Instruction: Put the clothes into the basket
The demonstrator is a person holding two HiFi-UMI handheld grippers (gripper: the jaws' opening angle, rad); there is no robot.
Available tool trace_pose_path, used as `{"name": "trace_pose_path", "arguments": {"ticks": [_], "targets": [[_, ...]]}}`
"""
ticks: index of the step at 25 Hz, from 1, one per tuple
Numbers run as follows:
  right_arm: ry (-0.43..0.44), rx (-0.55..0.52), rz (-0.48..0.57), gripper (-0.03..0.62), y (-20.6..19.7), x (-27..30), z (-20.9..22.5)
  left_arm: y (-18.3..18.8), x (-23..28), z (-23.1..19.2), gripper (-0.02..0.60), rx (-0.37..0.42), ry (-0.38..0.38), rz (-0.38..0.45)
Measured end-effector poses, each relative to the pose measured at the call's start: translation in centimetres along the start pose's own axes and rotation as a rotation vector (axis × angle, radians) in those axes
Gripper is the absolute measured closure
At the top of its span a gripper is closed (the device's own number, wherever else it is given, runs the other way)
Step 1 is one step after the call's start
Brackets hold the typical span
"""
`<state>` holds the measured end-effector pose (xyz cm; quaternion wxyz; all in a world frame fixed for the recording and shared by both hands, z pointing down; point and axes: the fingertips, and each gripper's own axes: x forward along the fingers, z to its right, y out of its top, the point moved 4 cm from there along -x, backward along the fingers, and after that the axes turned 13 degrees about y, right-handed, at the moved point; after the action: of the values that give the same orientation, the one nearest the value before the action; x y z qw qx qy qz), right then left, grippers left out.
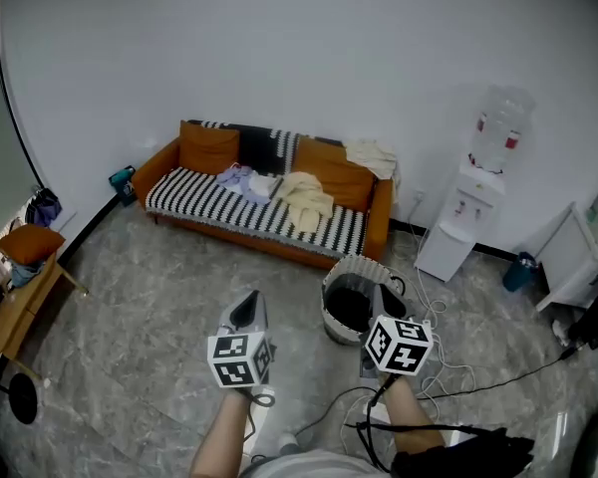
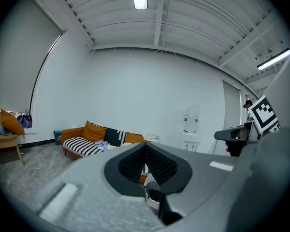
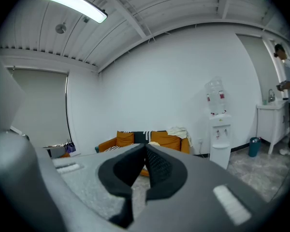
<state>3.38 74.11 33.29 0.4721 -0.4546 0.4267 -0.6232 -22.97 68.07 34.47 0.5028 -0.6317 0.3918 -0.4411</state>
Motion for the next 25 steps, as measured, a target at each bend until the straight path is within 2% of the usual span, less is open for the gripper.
{"name": "trace_pose_path", "arguments": {"ticks": [7, 13, 18, 25], "targets": [[-0.028, 0.032, -0.025, 0.591, -0.9, 3.2, -0.3, 0.1, 3.9, -2.3, 0.577, -0.009, -0.019, -0.019], [-0.056, 0.055, -0.060, 0.591, -1.9, 7.3, 2.2, -0.5, 8.4, -2.4, 0.577, -0.006, -0.037, -0.037], [-0.052, 0.086, -0.053, 0.591, -1.2, 13.9, 5.1, -0.4, 15.0, -2.6, 0.577, 0.014, -0.028, -0.051], [-0.019, 0.089, -0.077, 0.591, 1.9, 24.5, 9.2, 2.2, 25.9, -1.9, 0.577, 0.022, -0.014, -0.056]]}}
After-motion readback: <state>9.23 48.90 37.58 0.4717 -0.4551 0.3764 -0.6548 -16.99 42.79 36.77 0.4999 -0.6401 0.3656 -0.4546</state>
